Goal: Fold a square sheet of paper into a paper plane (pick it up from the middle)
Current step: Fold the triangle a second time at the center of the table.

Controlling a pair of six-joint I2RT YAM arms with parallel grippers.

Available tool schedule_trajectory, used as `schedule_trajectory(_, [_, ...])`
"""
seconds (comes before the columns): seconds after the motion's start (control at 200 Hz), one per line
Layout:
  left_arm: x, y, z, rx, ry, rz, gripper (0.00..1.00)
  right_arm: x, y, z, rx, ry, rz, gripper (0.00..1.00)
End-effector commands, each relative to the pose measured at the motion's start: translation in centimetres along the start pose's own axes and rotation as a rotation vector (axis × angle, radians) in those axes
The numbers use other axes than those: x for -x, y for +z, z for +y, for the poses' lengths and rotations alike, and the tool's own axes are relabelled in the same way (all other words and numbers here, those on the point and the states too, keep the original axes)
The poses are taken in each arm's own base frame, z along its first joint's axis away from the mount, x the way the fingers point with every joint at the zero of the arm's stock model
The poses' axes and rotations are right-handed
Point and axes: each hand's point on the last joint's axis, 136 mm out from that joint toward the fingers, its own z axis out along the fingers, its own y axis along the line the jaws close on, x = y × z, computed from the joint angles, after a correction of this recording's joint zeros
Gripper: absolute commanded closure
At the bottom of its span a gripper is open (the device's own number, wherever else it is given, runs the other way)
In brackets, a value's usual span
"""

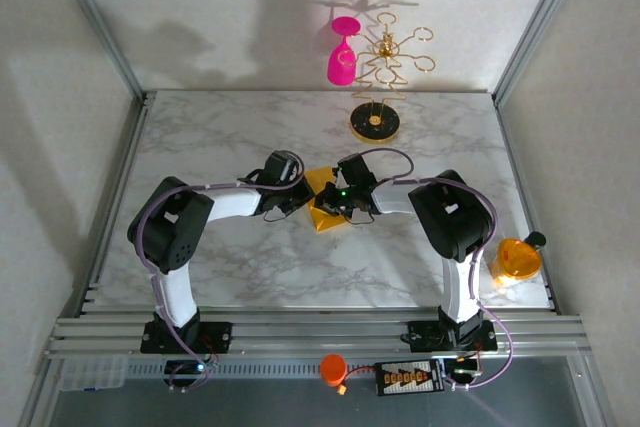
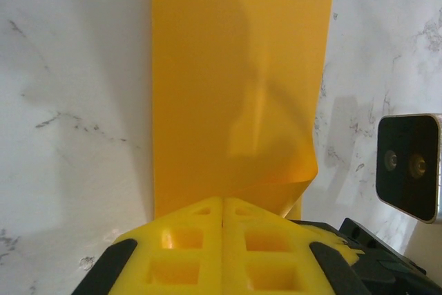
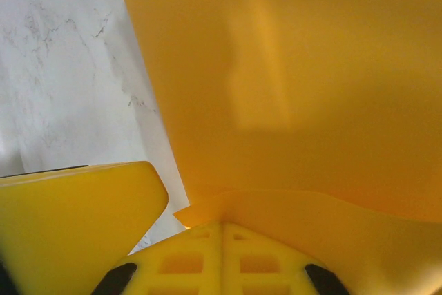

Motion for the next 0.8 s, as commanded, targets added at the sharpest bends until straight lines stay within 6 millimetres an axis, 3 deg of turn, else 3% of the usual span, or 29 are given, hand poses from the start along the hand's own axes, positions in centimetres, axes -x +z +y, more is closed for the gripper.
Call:
schedule_trajectory(0.0, [-2.1,0.8,2.4,0.087,-0.004,0.056,1.00,-1.4,0.9,-4.3,-0.135,0.059,0.040,1.00])
schedule_trajectory(0.23, [-1.9,0.7,3.8,0.143,-0.035,0.037,1.00,-1.4,0.9,-4.4,-0.144,0.066,0.037,1.00])
schedule_trajectory(0.576, [-0.6,-1.1,-0.4,0.001,-0.025,0.004,1.00,-1.5,0.9,-4.5,-0.144,0.071,0.043,1.00])
schedule_trajectory(0.796, [-0.9,-1.3,-0.1,-0.019,-0.058,0.008,1.00,-1.6,0.9,-4.6,-0.139,0.075,0.044,1.00])
